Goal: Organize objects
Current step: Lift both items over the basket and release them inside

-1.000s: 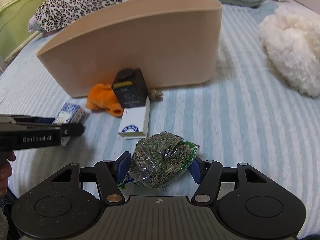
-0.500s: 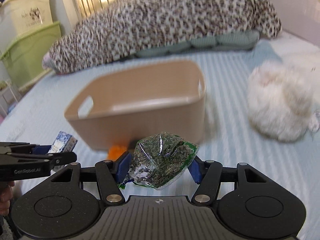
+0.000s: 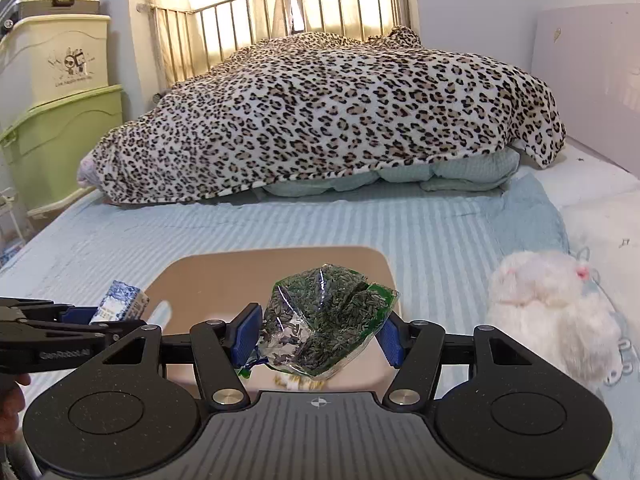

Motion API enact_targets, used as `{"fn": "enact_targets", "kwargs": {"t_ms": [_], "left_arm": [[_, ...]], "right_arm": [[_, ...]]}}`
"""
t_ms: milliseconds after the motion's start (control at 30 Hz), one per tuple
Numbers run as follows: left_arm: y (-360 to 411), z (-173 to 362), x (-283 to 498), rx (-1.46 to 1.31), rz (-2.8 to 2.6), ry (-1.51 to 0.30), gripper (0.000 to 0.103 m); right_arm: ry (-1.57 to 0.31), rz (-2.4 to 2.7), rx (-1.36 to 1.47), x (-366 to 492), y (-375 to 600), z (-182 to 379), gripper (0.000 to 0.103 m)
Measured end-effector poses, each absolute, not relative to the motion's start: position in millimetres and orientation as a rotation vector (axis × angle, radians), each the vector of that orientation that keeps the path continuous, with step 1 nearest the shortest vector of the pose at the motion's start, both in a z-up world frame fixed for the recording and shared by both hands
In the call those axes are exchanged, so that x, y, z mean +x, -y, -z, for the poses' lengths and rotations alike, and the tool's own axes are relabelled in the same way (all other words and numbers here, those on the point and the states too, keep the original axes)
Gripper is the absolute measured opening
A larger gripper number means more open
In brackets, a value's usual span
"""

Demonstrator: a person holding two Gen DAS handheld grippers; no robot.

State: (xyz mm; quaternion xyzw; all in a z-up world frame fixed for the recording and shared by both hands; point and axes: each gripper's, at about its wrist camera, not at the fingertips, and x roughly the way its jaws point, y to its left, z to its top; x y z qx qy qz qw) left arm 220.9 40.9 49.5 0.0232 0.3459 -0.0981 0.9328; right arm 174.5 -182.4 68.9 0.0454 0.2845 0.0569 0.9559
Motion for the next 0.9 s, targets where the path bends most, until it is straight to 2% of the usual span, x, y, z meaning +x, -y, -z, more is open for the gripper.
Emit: {"fn": "enact_targets", "kwargs": {"t_ms": [267,433,600,700,733,767,833,900], "left_arm": [[-23.8,-15.4,266.7,0.121,0.153,-0.806,0.048],[-14.5,8.0,279.7,0.152,0.133,-0.899,0.048],[-12.8,14.9,280.1,0.160,0.123,-0.913,0.048],[-15.0,10.1,276.3,0.152,0.114,-0.926,0.060],[-15.6,6.6,273.9,0.152,0.109,-0.919,0.070],[-16.5,2.0,270.9,0.149,0.101,-0.905,0.076],[-20.4,-7.5,264.4,0.135,0.097,-0.879,0.079],[-24.7,-16.5,257.7,0.113,0.105,-0.869,0.080]], "right_arm": [[-0.662,-0.098,0.034,227.0,168.0,-47.2,0.058],[-0.749,-0.088,0.010,251.9,161.4,-20.0,0.058],[-0.826,-0.078,0.002,261.8,160.5,0.9,0.059],[-0.828,-0.072,-0.014,257.8,161.2,2.6,0.065],[-0.821,-0.074,-0.021,254.6,161.4,0.9,0.066],[-0.812,-0.079,-0.026,251.2,161.6,-1.4,0.069],[-0.789,-0.081,-0.038,243.8,162.9,-8.3,0.079],[-0.762,-0.079,-0.043,235.4,165.7,-17.7,0.084]]}}
